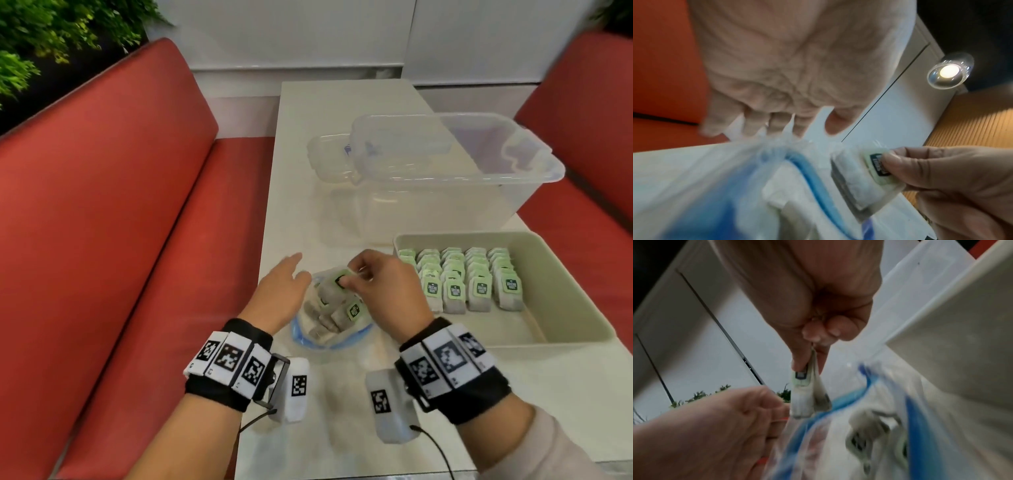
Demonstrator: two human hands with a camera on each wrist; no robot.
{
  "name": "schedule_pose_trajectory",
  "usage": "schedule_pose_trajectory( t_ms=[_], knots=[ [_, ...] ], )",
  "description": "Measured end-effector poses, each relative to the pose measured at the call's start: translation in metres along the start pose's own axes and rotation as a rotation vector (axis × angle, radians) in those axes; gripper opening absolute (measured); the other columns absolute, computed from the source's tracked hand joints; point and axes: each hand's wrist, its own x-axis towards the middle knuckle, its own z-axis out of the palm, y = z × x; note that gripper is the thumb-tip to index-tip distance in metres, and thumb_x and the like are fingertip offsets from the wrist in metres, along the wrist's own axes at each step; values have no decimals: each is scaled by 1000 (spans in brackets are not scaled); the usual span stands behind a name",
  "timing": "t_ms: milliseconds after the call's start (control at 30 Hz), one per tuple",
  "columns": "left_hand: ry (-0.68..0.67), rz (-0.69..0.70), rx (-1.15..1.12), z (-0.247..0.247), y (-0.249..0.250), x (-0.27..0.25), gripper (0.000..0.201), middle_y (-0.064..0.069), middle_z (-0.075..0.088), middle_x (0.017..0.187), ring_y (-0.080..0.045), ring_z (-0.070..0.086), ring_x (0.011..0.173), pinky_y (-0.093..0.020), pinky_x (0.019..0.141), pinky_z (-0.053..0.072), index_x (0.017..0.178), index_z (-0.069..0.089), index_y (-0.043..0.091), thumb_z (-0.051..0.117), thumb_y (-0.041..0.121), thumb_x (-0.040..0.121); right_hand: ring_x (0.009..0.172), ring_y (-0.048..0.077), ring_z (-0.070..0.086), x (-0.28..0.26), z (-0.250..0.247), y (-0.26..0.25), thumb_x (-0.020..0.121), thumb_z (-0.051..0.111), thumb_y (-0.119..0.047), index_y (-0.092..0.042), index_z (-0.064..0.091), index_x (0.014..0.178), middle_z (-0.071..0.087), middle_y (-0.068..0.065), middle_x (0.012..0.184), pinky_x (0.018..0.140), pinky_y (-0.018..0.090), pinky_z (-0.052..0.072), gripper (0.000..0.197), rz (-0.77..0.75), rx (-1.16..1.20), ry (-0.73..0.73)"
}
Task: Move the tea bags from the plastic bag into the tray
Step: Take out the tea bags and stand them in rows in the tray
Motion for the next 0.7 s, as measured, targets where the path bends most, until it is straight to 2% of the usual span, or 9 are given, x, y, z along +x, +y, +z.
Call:
schedule_pose_trajectory(
  t_ms=[67,100,167,233,333,433,567,633,700],
  knots=[
    [178,165,-184,-7,14,-11,38,3,41,145,-9,34,135,-26,112,25,135,46,21,41,20,98,67,13,60,6,-18,-3,76,73,-21,-23,62,74,67,0,72,63,27,46,11,-19,66,-15],
    [210,222,-268,-8,21,-16,33,6,48,138,-7,40,130,-25,109,29,129,51,24,44,23,97,63,10,59,8,-26,-5,76,74,-19,-23,63,73,67,1,71,61,25,46,12,-32,102,-38],
    [123,260,-418,-8,33,-23,28,12,57,126,-5,50,120,-28,102,41,119,56,29,47,34,94,48,1,51,12,-40,-7,75,76,-16,-24,63,70,65,-1,67,48,16,42,16,-57,168,-91],
    [-74,223,-563,-5,42,-25,36,8,60,123,-10,57,115,-33,94,50,121,56,25,51,42,90,37,0,45,15,-52,-9,75,76,-12,-23,63,70,62,0,64,40,12,36,18,-71,247,-124],
    [-274,181,-679,6,54,-22,31,0,65,115,-17,66,101,-31,80,57,119,57,22,59,25,88,32,2,40,21,-69,-6,75,76,-11,-23,65,75,63,4,64,36,17,35,17,-86,296,-135],
    [-238,167,-749,19,63,-18,24,-4,69,101,-19,69,88,-25,71,57,111,58,19,55,7,90,33,3,42,26,-79,1,76,76,-14,-29,64,77,59,0,61,39,13,34,19,-102,275,-103],
    [-247,129,-892,38,76,-13,20,-8,69,97,-24,70,87,-25,67,58,111,52,13,50,9,91,34,3,44,28,-94,9,90,59,-12,-19,68,91,64,6,70,37,12,35,12,-96,317,-137],
    [-251,123,-921,45,82,-12,21,-10,68,100,-24,70,88,-25,69,58,115,48,9,47,10,93,36,3,46,29,-100,14,93,54,-10,-14,68,97,65,4,72,40,12,37,16,-90,323,-146],
    [-248,124,-936,51,87,-10,22,-13,67,105,-23,69,90,-27,72,58,116,46,7,44,11,95,40,9,48,32,-105,21,93,53,-10,-17,68,99,63,0,70,45,18,42,17,-89,301,-139]
  ],
)
